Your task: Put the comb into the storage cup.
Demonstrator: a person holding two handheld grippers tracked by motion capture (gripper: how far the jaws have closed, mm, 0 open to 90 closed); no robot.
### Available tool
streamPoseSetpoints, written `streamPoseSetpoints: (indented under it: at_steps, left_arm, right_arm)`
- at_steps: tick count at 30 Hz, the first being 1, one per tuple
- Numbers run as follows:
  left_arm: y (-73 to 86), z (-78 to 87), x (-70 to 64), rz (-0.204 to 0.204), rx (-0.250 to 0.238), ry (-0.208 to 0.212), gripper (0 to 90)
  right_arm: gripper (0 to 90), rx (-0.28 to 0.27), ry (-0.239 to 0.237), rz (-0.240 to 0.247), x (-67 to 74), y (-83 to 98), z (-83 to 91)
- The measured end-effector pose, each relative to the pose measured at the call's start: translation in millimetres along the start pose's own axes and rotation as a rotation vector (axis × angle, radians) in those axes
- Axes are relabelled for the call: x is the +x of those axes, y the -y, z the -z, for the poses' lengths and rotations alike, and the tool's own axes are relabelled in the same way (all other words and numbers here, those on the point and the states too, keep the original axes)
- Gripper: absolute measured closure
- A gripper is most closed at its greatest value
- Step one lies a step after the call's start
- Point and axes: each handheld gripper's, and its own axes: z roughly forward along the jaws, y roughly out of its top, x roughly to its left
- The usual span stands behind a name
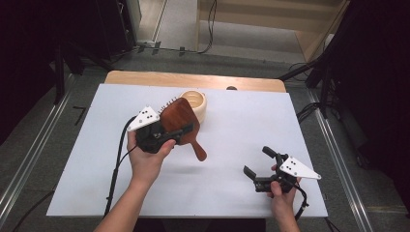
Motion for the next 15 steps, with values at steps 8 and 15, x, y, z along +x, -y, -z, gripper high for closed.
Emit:
streamPoseSetpoints:
  at_steps: [8, 15]
  left_arm:
    - [-6.4, 3.5, 6.9, 0.001, -0.008, -0.011, 56.3]
    - [-13.5, 5.6, 12.4, 0.001, -0.018, -0.017, 56.3]
  right_arm:
    - [0.0, 0.013, 0.064, 0.011, -13.2, 8.4, 24.8]
    - [0.0, 0.024, 0.081, 0.015, -19.4, 12.9, 37.6]
